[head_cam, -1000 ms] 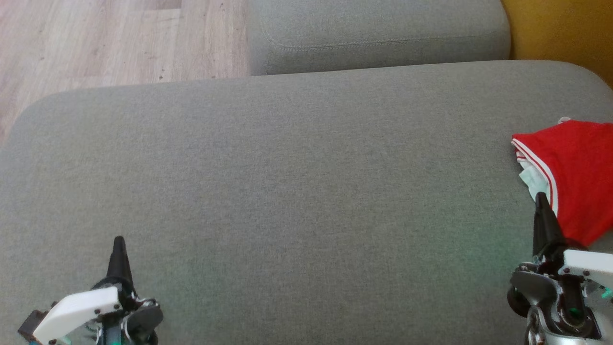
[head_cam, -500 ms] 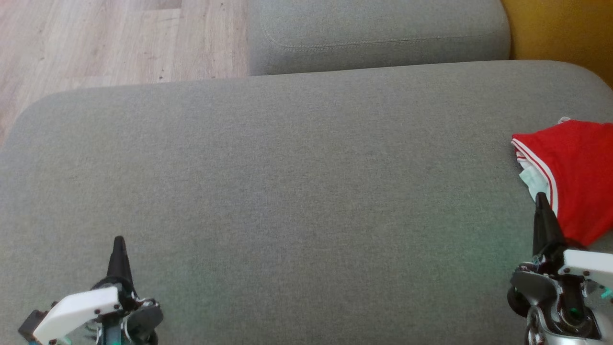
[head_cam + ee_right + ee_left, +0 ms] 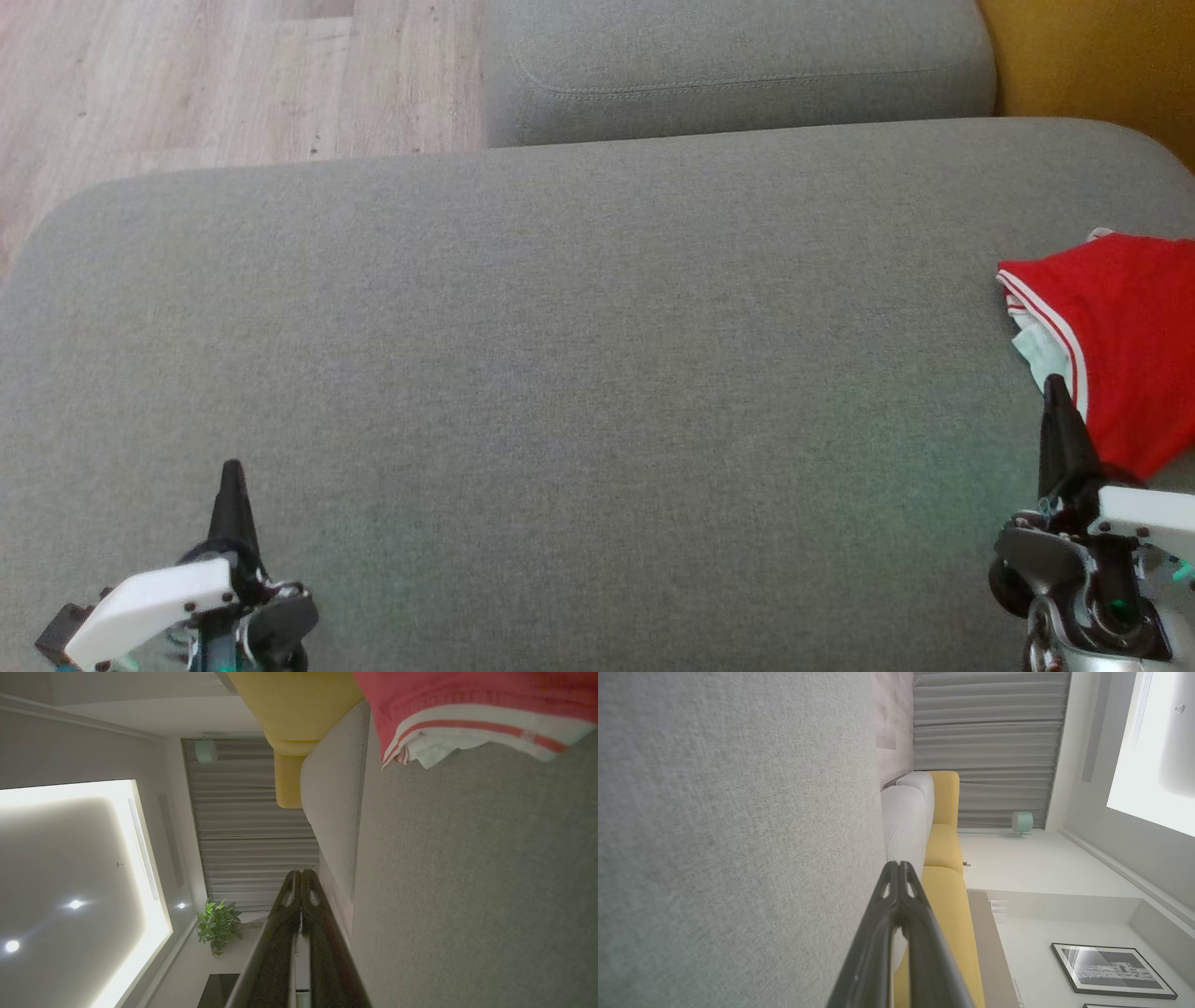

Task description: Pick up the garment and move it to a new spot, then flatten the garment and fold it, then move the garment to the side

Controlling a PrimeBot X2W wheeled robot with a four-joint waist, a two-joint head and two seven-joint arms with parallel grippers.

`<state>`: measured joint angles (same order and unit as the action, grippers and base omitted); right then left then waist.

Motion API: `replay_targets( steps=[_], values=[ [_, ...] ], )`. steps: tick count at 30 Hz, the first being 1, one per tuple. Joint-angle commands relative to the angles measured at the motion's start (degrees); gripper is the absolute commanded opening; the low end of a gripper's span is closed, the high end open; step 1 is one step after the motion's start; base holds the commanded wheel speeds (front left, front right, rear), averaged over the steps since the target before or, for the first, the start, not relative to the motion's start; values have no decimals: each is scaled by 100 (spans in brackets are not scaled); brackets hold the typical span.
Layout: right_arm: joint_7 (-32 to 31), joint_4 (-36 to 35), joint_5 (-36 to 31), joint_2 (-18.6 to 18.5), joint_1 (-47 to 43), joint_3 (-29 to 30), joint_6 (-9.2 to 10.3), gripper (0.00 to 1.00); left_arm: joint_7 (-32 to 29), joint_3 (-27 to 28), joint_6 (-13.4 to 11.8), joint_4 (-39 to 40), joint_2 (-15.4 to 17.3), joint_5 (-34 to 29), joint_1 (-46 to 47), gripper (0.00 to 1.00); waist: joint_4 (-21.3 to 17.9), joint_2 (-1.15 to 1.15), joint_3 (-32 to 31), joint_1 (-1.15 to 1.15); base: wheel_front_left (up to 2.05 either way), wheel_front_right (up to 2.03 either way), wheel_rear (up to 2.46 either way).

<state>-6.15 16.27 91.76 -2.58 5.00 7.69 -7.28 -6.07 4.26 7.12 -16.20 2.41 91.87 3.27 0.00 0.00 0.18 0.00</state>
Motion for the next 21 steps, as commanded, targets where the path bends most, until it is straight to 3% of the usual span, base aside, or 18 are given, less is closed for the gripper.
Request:
replay_targets(
  steps=[1, 21],
  values=[
    [-33, -224, 41, -30, 118, -118, -21, 0, -40, 224, 36, 216, 47, 31, 292, 0, 0, 0, 0, 0, 0, 0, 0],
    [-33, -224, 41, -30, 118, -118, -21, 0, -40, 224, 36, 216, 47, 31, 292, 0, 0, 0, 0, 0, 0, 0, 0]
  ],
)
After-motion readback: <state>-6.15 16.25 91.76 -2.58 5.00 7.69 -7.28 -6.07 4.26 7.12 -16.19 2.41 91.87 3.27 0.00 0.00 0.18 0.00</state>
